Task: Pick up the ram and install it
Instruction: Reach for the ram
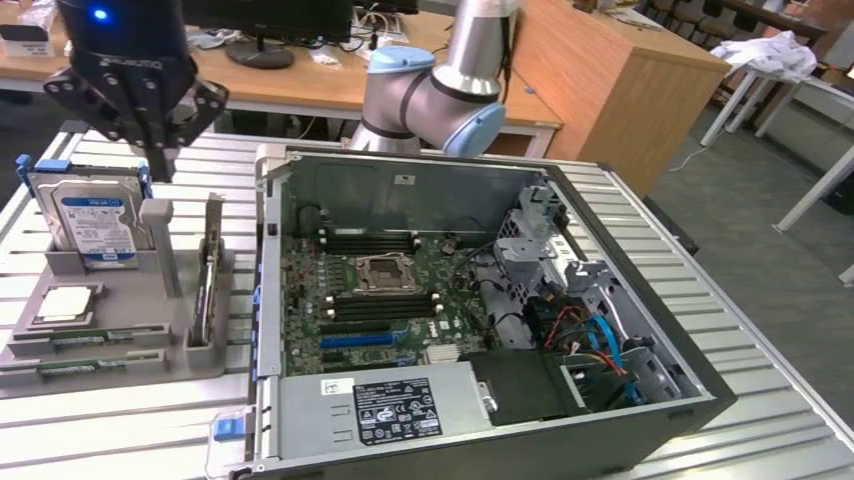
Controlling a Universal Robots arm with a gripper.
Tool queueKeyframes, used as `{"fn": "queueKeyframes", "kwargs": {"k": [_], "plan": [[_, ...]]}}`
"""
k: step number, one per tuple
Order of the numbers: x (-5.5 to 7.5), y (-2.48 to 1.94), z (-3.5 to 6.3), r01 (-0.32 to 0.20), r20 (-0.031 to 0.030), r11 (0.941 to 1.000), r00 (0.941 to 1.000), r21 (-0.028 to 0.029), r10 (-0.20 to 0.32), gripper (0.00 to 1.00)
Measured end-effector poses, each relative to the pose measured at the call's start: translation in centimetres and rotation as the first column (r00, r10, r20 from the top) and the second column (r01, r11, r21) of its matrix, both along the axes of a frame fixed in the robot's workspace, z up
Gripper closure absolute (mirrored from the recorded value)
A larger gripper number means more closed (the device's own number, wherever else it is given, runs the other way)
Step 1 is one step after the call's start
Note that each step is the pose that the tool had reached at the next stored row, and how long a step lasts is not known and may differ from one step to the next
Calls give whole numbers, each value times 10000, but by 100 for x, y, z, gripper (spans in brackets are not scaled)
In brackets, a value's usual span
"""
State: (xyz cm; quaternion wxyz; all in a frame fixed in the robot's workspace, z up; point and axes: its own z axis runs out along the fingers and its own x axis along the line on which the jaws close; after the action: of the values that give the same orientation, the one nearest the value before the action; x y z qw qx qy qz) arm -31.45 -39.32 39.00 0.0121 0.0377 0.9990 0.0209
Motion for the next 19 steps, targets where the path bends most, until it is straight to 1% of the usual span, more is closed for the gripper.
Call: {"fn": "queueKeyframes", "kwargs": {"k": [10, 19], "plan": [[-396, 7, -14, 2, -17, 10000, 10000, -5, -2, 89], [-678, 7, -27, 2, -36, 10000, 10000, -5, -2, 89]]}}
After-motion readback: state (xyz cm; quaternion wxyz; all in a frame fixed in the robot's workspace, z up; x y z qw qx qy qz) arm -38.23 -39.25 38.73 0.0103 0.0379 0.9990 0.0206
